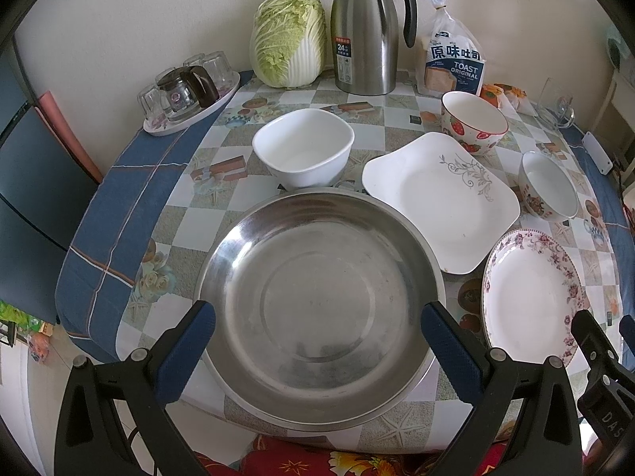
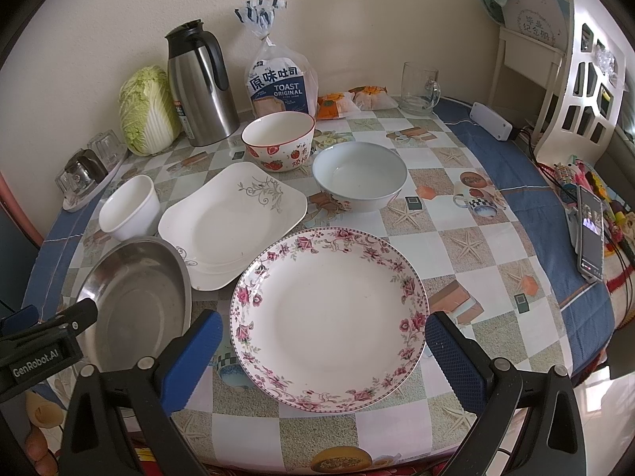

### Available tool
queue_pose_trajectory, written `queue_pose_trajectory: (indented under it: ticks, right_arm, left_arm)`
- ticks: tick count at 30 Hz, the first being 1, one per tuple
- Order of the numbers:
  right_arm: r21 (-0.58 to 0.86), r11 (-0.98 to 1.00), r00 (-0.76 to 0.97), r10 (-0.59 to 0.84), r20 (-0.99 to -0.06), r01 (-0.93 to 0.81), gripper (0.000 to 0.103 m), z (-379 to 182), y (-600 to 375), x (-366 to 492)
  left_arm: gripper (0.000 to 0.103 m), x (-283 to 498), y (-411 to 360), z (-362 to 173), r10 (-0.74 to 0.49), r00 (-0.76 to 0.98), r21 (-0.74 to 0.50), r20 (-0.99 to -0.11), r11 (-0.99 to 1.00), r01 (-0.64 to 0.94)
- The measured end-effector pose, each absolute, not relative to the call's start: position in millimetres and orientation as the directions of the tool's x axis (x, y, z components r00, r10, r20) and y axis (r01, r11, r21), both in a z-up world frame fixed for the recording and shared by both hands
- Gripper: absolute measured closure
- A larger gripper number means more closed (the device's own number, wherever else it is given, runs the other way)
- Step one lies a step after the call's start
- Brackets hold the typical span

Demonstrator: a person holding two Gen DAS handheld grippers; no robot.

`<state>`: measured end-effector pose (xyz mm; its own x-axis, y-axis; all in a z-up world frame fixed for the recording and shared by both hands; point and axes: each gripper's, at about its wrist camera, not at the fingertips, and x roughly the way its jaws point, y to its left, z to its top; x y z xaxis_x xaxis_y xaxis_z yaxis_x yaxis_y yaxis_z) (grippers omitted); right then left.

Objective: Organize plates and bowls

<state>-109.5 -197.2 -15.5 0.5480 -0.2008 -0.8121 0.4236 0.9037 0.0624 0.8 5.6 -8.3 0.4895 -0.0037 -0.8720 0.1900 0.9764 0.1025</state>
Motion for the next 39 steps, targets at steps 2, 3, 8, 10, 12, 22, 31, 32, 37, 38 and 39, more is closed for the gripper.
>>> queue_pose_trajectory:
  ticks: [2,3,8,10,12,22,31,32,37,38,39]
  right_arm:
    - [0.062,0.904,0.548,-0.2,-0.812,0.422,0.0,-15.7,-196.8,-108.8]
    - [0.061,0.905,0.547,-0.201,-0.812,0.422,0.0,-15.7,-196.6,-108.7]
    - [0.06,0.905,0.545,-0.2,-0.814,0.422,0.0,-16.1,-196.3,-107.7]
    - [0.062,0.905,0.544,-0.197,-0.816,0.421,0.0,-17.6,-195.9,-107.3]
    - [0.063,0.906,0.542,-0.194,-0.818,0.419,0.0,-17.3,-196.4,-104.8]
    - [0.074,0.925,0.522,-0.142,-0.841,0.372,0.0,-30.2,-189.9,-76.8]
    - [0.223,0.945,0.554,0.056,-0.831,0.239,0.0,-38.9,-159.3,-41.0]
    - [0.234,0.944,0.554,0.07,-0.829,0.232,0.0,-40.5,-156.6,-37.9]
    - [0.273,0.942,0.557,0.123,-0.822,0.196,0.003,-47.9,-144.3,-26.7]
    - [0.279,0.942,0.559,0.131,-0.819,0.189,0.005,-49.3,-142.1,-26.1]
    - [0.286,0.941,0.559,0.139,-0.817,0.183,0.011,-50.0,-140.5,-25.9]
  left_arm:
    - [0.0,1.2,6.4,-7.6,-0.006,0.488,0.099,-0.873,0.977,0.189]
    - [0.0,1.1,6.5,-7.6,-0.007,0.487,0.098,-0.873,0.977,0.188]
    - [0.0,3.9,9.4,-7.7,-0.006,0.475,0.088,-0.88,0.98,0.177]
    - [0.0,6.6,12.2,-7.9,-0.006,0.47,0.08,-0.882,0.983,0.162]
    - [0.0,9.1,16.6,-8.1,-0.005,0.469,0.07,-0.883,0.987,0.142]
    - [0.0,34.2,61.5,-17.7,0.015,0.453,-0.007,-0.891,0.999,-0.046]
    - [0.0,55.3,103.1,-29.9,-0.025,0.477,-0.103,-0.878,0.985,-0.138]
    - [0.0,56.8,105.8,-31.5,-0.022,0.48,-0.104,-0.877,0.984,-0.146]
    - [0.0,65.3,117.1,-42.2,-0.023,0.49,-0.116,-0.871,0.98,-0.159]
    - [0.0,66.6,118.7,-44.4,-0.024,0.49,-0.118,-0.872,0.98,-0.161]
    - [0.0,66.7,119.4,-45.2,-0.026,0.493,-0.12,-0.87,0.98,-0.159]
